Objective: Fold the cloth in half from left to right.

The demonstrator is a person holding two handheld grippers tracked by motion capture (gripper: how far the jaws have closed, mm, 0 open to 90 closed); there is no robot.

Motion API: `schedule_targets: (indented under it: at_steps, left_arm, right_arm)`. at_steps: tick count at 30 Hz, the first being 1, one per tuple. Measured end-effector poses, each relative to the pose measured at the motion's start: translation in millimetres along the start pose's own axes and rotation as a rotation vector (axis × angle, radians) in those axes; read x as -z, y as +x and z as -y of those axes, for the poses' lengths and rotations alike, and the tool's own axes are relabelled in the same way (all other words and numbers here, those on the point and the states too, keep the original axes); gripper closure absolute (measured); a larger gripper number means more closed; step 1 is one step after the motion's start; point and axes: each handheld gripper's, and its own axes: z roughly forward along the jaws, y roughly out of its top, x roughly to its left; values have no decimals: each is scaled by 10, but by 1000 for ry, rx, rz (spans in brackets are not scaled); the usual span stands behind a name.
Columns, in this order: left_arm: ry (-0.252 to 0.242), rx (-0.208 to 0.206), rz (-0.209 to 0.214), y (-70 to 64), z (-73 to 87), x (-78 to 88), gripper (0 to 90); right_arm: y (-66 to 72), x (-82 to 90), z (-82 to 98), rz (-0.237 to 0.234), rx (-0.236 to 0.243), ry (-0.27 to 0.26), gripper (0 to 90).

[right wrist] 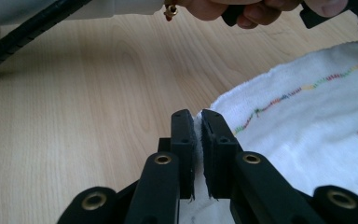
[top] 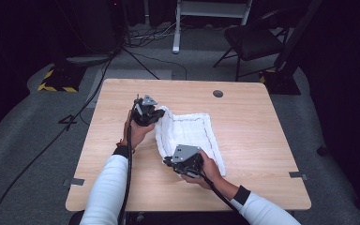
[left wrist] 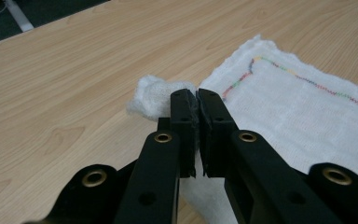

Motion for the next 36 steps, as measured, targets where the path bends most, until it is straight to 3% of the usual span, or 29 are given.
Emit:
schedule_targets:
  at_steps: [4, 10, 19, 36]
  left_arm:
    - [-1, -9, 11, -99, -65, -106, 854]
    - [4, -23, -14, -239, -160, -258, 854]
    - [24, -68, -3, -480, -312, -474, 854]
    - [69, -138, 41, -803, -482, -813, 853]
  right_arm:
    - [-81, 127, 115, 18, -29, -4, 840]
    - [-223, 331, 278, 44, -78, -7, 840]
    - [-286, 587, 454, 68, -103, -11, 840]
    - [-371, 988, 802, 122, -165, 11, 840]
